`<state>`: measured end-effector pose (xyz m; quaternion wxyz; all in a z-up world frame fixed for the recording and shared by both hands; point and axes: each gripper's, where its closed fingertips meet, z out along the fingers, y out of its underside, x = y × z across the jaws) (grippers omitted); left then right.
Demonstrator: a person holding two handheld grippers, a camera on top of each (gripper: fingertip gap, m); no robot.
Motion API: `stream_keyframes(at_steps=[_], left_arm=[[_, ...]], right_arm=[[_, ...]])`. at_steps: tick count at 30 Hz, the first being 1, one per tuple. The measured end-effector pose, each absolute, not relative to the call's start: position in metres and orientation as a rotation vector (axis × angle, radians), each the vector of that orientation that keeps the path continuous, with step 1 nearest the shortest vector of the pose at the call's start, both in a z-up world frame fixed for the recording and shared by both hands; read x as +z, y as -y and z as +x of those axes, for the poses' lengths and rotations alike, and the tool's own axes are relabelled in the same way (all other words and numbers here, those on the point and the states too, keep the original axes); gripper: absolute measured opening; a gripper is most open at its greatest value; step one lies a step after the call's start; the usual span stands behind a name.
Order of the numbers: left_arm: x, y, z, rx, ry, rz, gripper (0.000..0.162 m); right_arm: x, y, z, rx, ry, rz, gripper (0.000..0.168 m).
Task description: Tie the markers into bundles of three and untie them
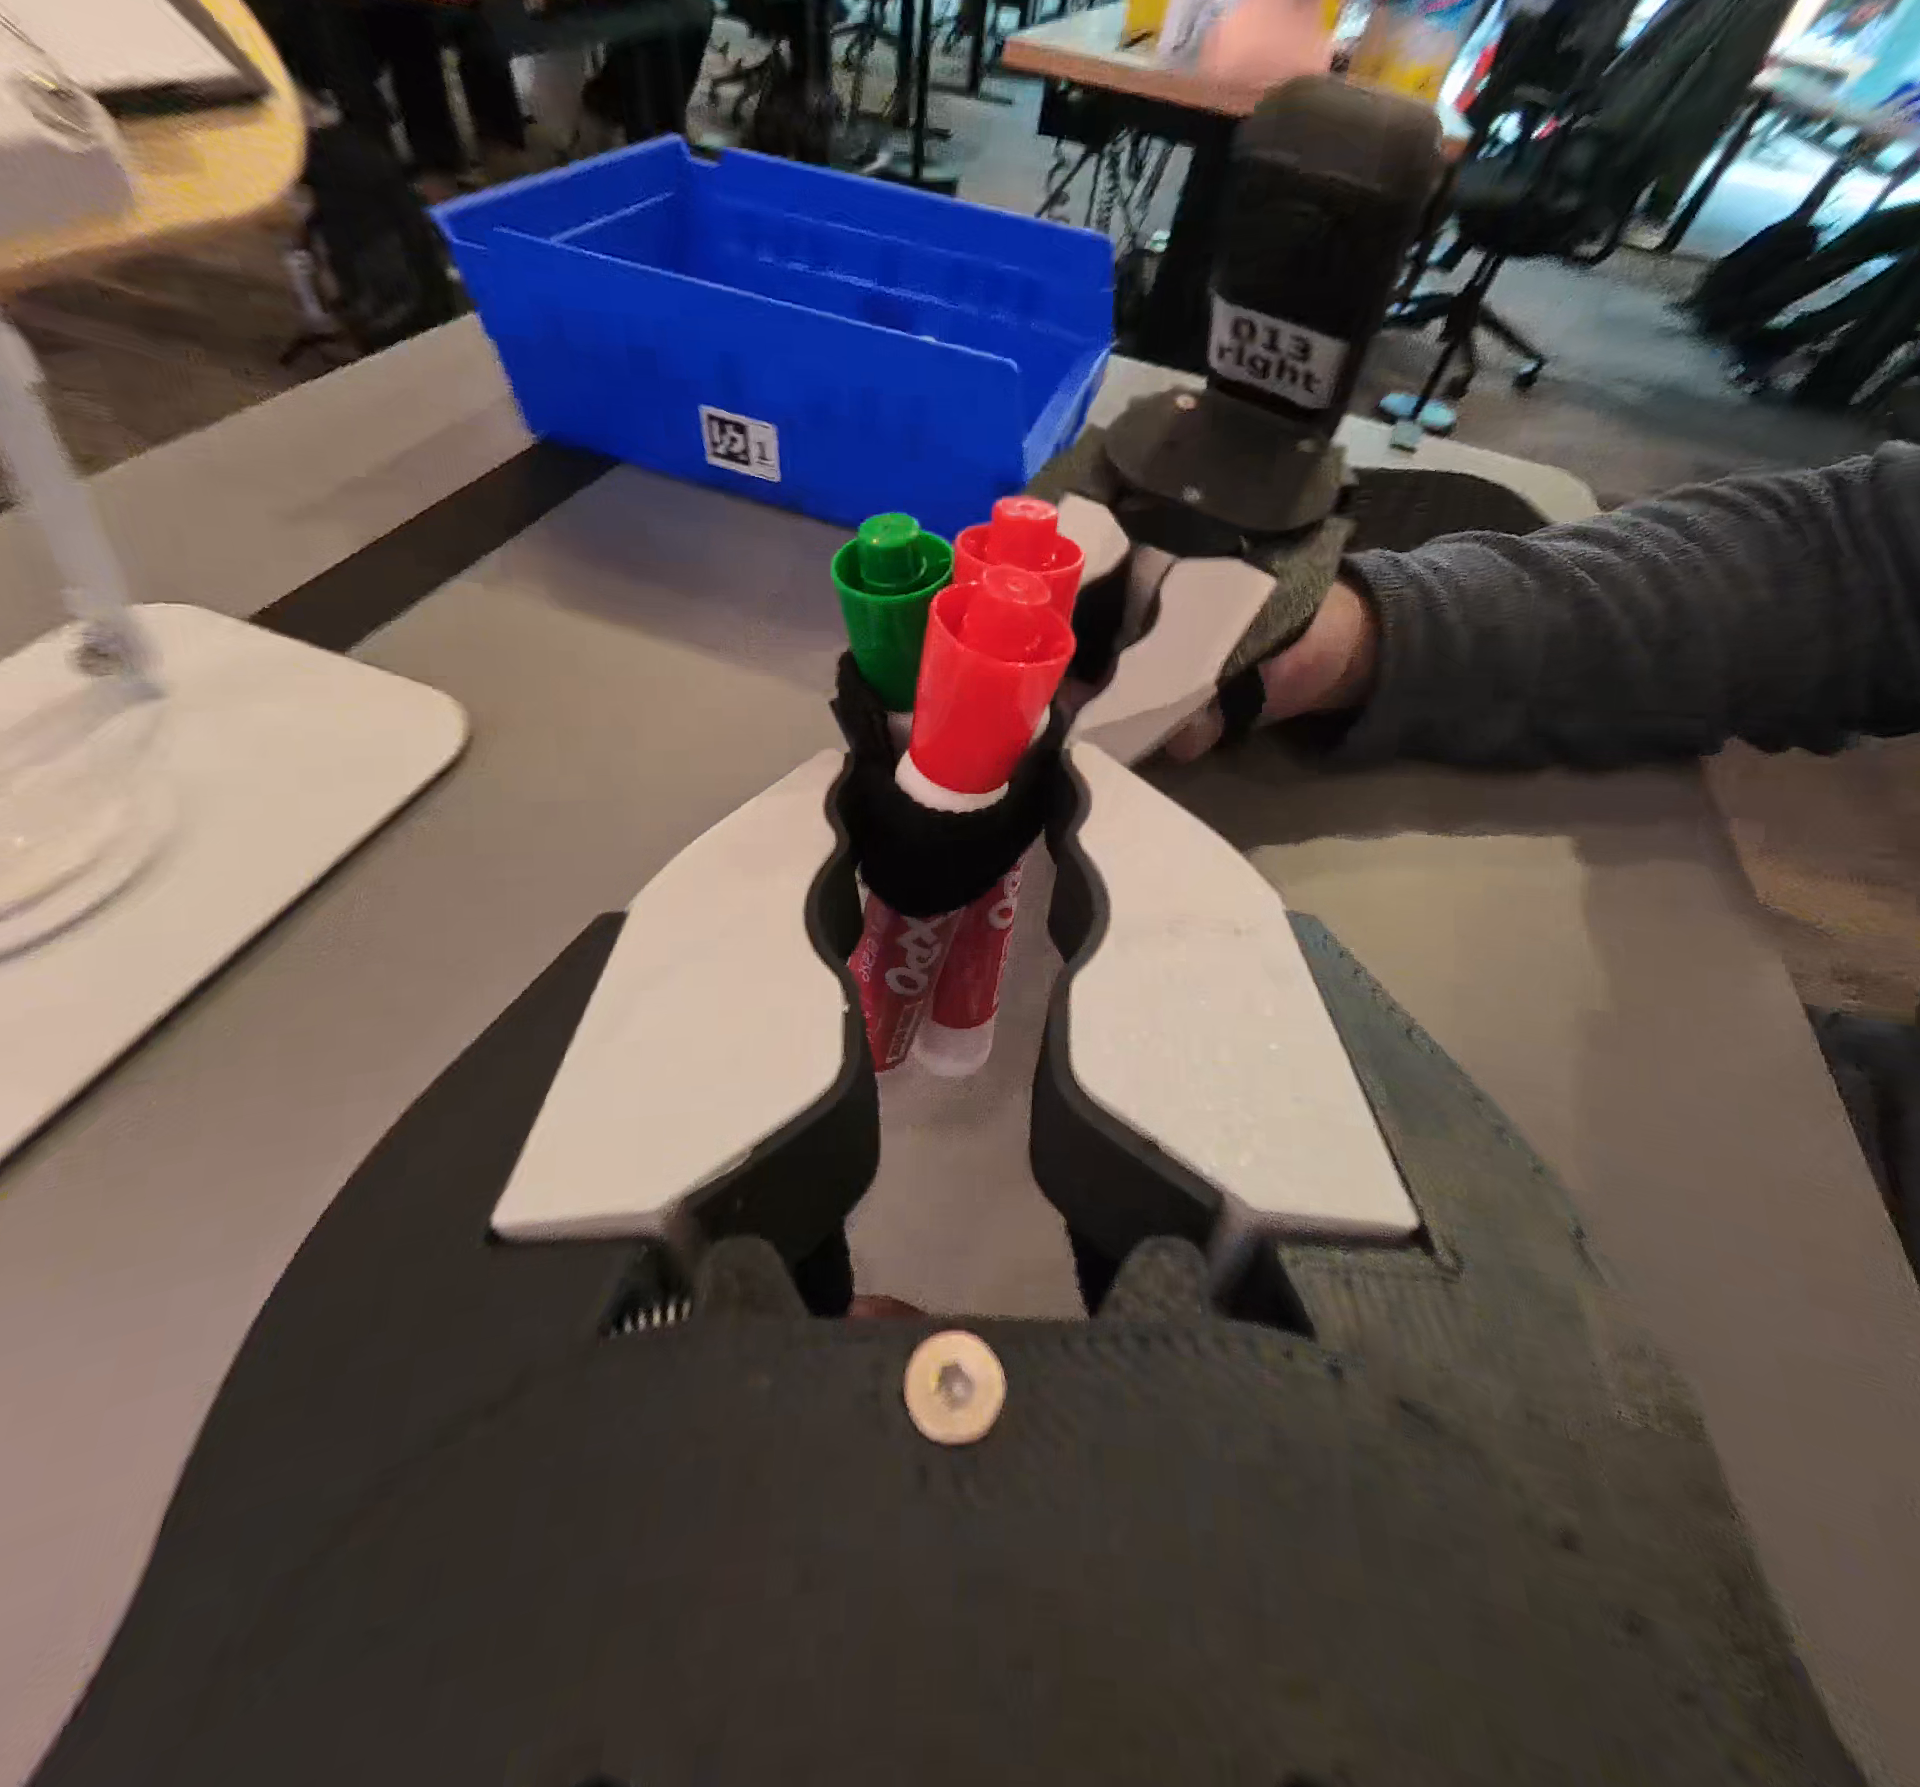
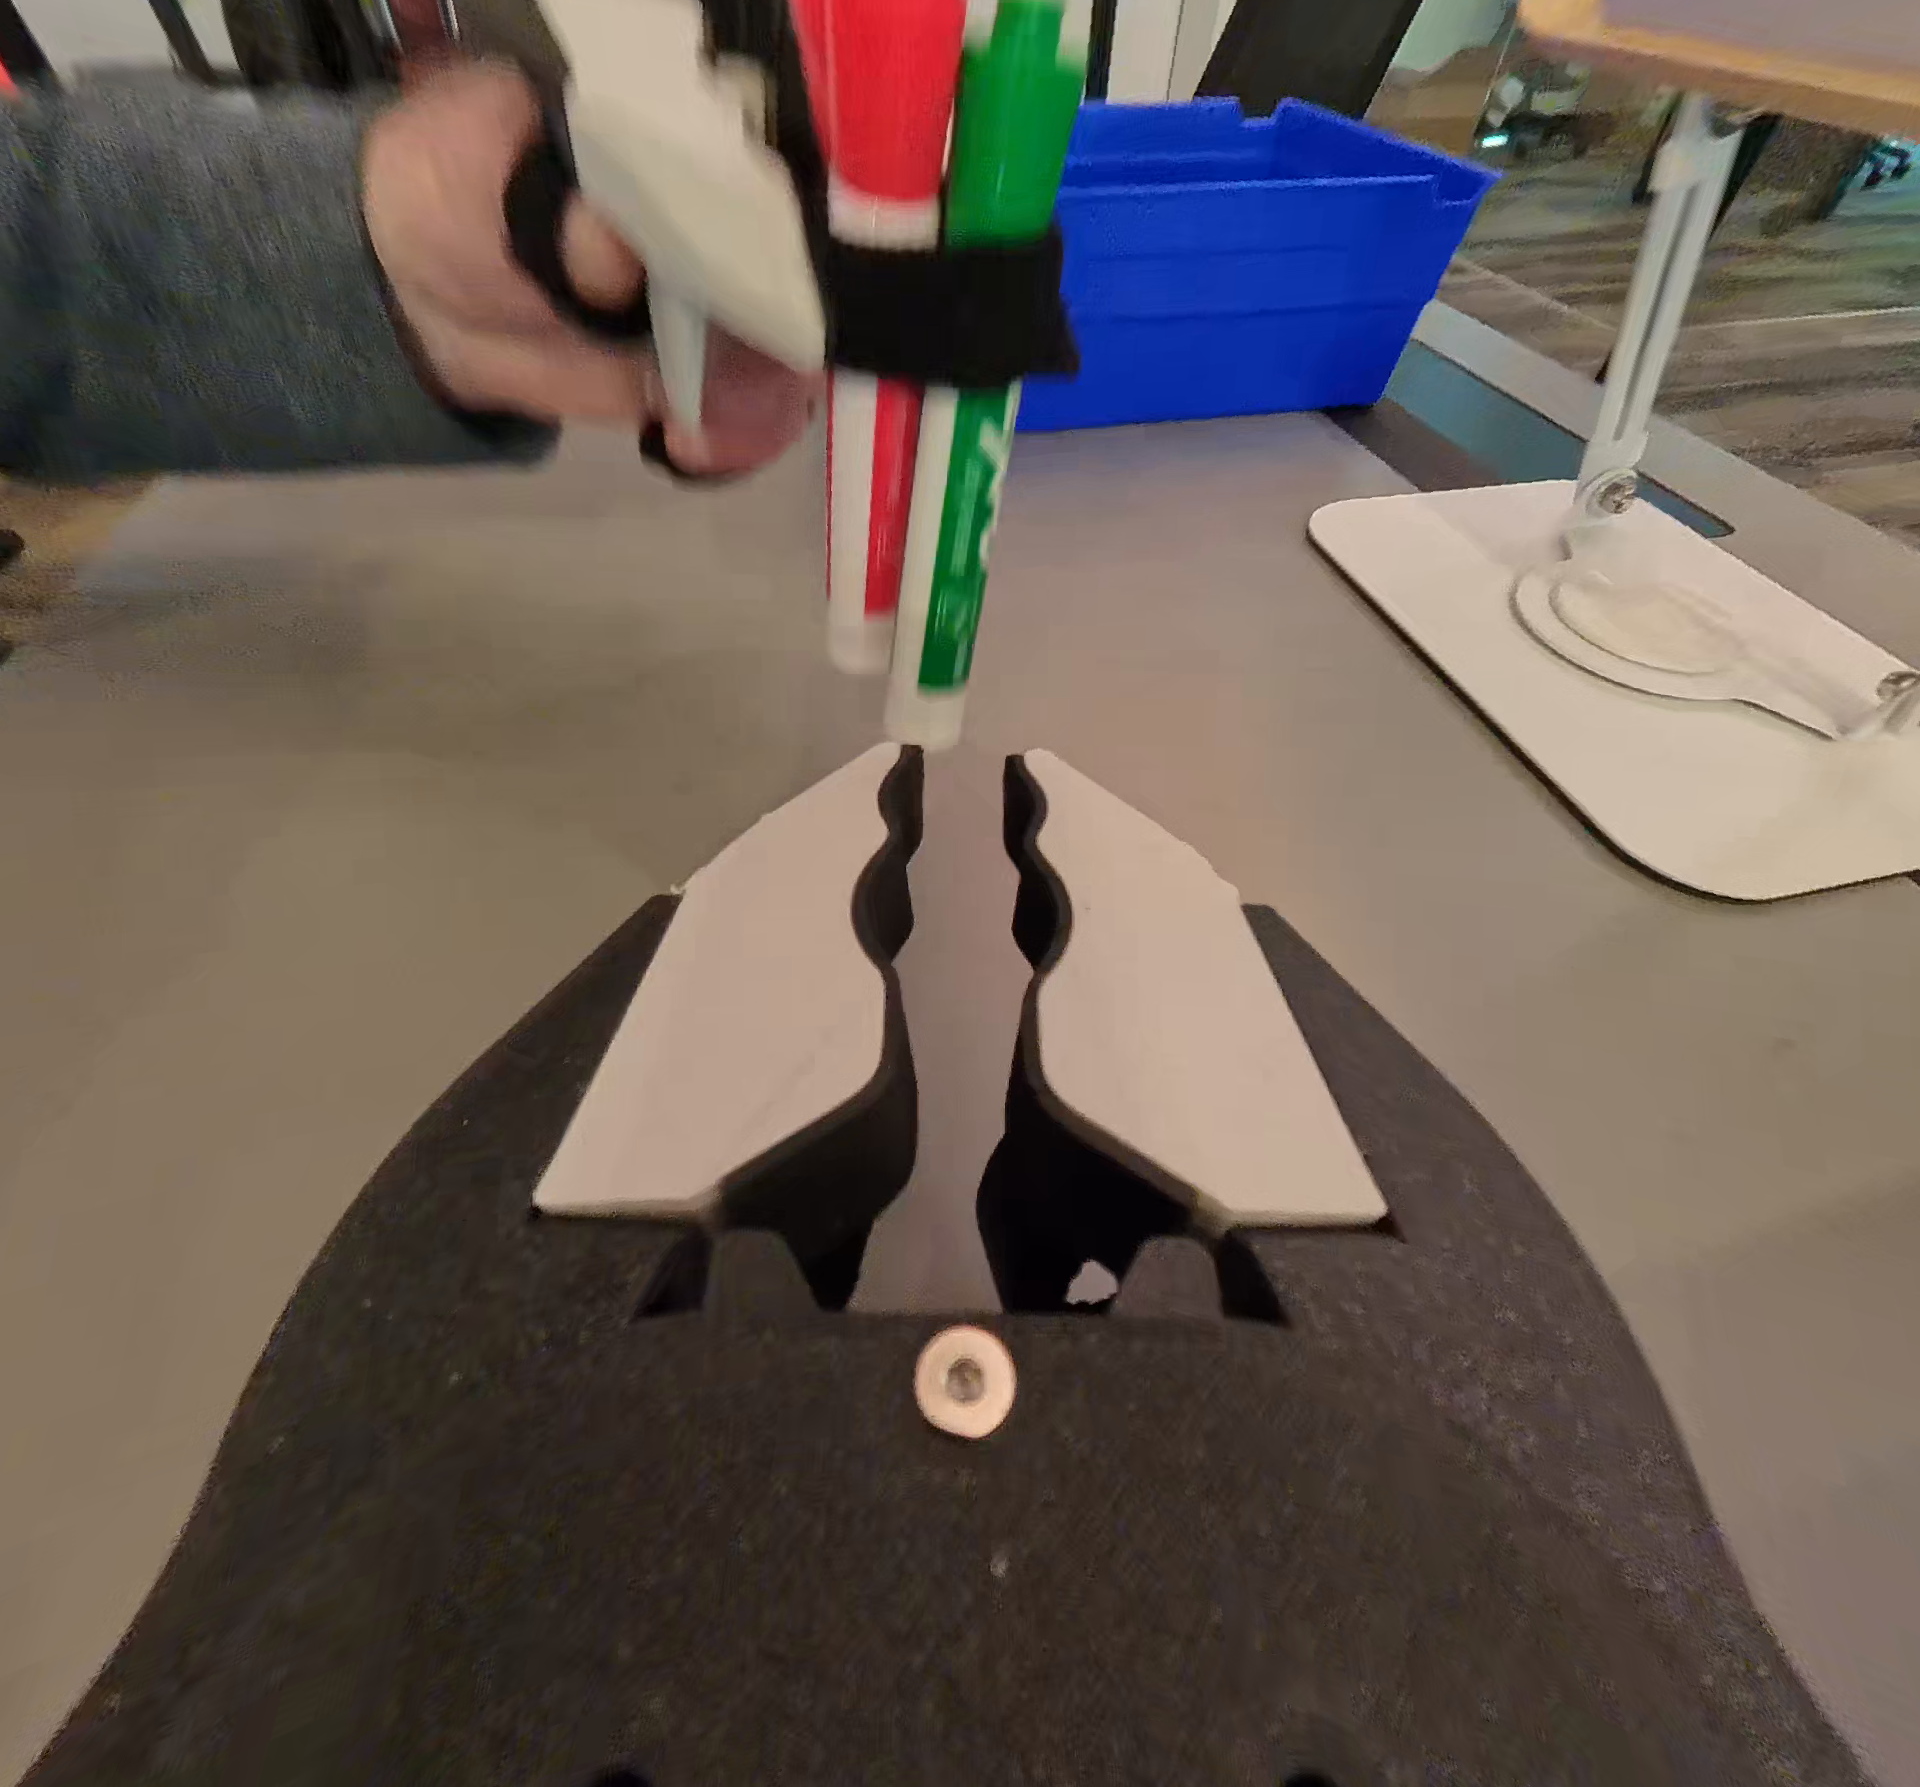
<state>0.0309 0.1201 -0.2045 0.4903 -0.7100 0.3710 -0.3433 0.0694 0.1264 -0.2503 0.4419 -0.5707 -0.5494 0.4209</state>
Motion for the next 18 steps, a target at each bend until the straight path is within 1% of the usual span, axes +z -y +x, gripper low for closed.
stream_keyframes(at_steps=[1, 5, 13, 18], left_arm=[[-0.213, -0.116, 0.04, -0.893, -0.928, -1.705, 0.033], [-0.24, -0.103, 0.056, -0.927, -1.1, -1.629, 0.033], [-0.25, -0.087, 0.065, -1.083, -1.218, -1.523, 0.034], [-0.25, -0.085, 0.065, -1.119, -1.285, -1.49, 0.034]], right_arm=[[-0.247, -0.13, 0.072, 1.067, 1.335, -1.41, 0.016], [-0.239, -0.131, 0.076, 1.149, 1.307, -1.387, 0.018], [-0.245, -0.116, 0.071, 1.16, 1.423, -1.332, 0.016], [-0.25, -0.109, 0.069, 1.16, 1.493, -1.317, 0.009]])
